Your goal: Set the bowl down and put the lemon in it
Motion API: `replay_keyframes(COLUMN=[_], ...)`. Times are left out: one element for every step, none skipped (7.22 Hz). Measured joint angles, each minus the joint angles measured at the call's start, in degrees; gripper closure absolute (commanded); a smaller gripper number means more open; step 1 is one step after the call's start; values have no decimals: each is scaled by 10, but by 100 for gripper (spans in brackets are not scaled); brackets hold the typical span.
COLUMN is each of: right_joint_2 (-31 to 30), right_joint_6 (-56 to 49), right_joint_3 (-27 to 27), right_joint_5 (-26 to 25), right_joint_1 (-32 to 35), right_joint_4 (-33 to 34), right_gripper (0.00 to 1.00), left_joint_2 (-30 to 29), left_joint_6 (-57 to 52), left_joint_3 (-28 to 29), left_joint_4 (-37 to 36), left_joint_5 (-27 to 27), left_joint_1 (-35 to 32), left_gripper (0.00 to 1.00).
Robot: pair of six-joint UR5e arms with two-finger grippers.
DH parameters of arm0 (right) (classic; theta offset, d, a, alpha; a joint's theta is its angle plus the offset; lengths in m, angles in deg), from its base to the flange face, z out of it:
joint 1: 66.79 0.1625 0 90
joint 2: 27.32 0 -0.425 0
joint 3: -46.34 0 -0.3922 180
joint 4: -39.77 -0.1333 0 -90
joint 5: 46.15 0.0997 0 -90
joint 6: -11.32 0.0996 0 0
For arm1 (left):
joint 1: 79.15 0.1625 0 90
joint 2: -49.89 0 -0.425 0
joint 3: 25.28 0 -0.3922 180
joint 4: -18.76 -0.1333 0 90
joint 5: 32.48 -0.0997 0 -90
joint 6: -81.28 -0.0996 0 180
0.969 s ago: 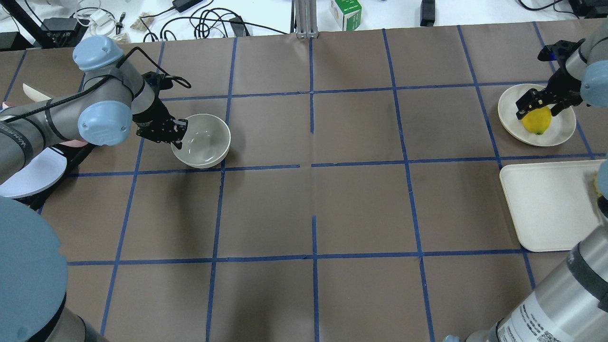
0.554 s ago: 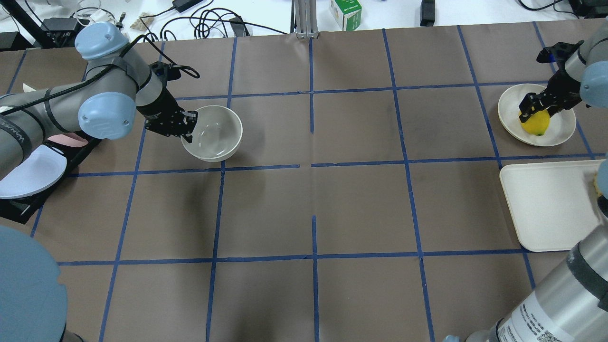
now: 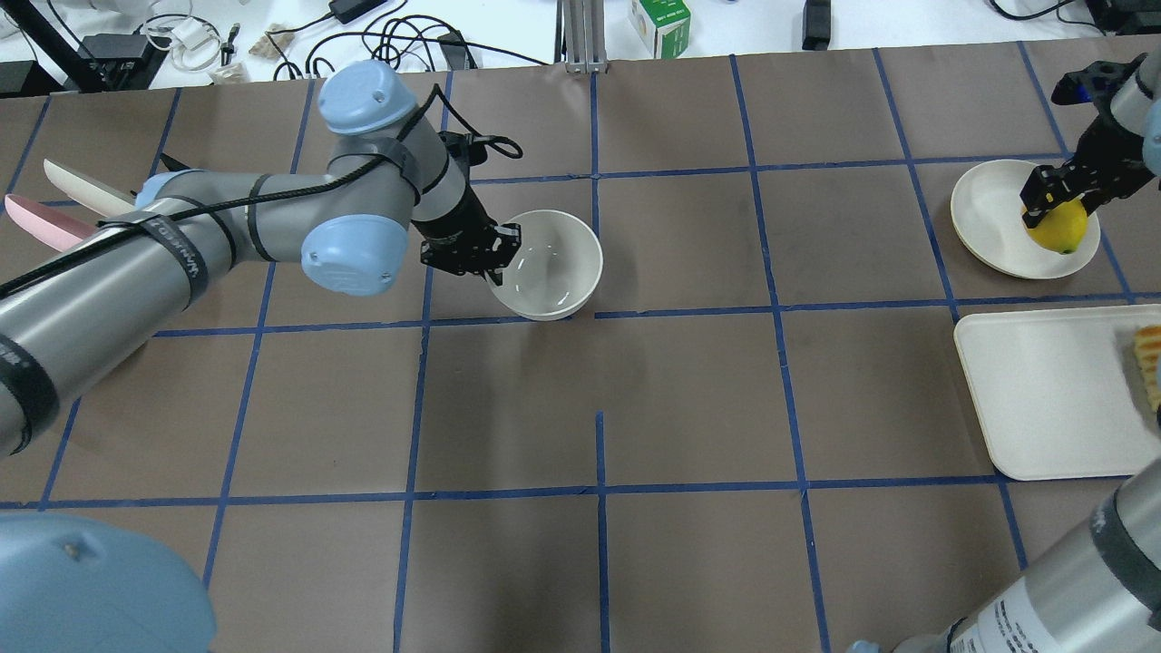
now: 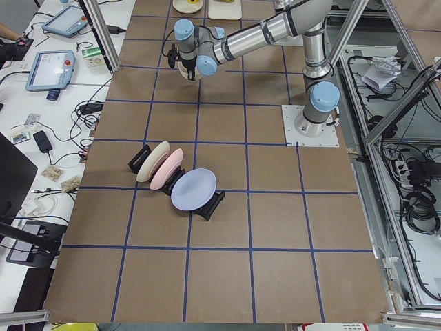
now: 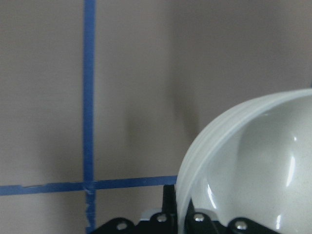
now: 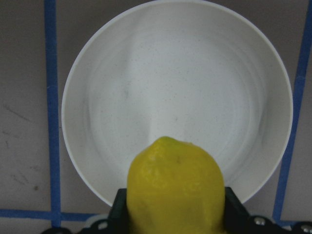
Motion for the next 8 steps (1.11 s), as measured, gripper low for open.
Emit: replay_keyframes(right_joint_2=[-25, -49, -69, -85, -100, -110, -120, -130], right_joint_6=[2, 10, 33, 63, 93, 119, 144, 182], right_joint_3=[0, 1, 1, 1, 2, 2, 2, 1], right_joint_5=[2, 5, 10, 13, 15, 15, 16, 19], right_joint_1=[4, 11, 27, 45, 63, 84, 108, 140], right_joint_4=[-32, -62, -88, -108, -127, -141, -154, -162], right_gripper=[100, 100, 100, 100, 100, 100, 100, 100], left_joint_2=[-7, -16, -23, -27, -29, -30, -28, -20], left_joint_6=[27, 47, 62, 65, 64, 63, 63, 59], left_joint_3=[-5, -8, -11, -14, -18, -19, -17, -10], left_joint_4=[-17, -36, -51, -57, -60, -62, -64, -62], left_joint_5=[0, 0, 1, 1, -1, -3, -4, -9], left_joint_1=[-22, -36, -43, -46, -46, -46, -45, -39], left_gripper=[100, 100, 100, 63, 24, 16, 12, 12])
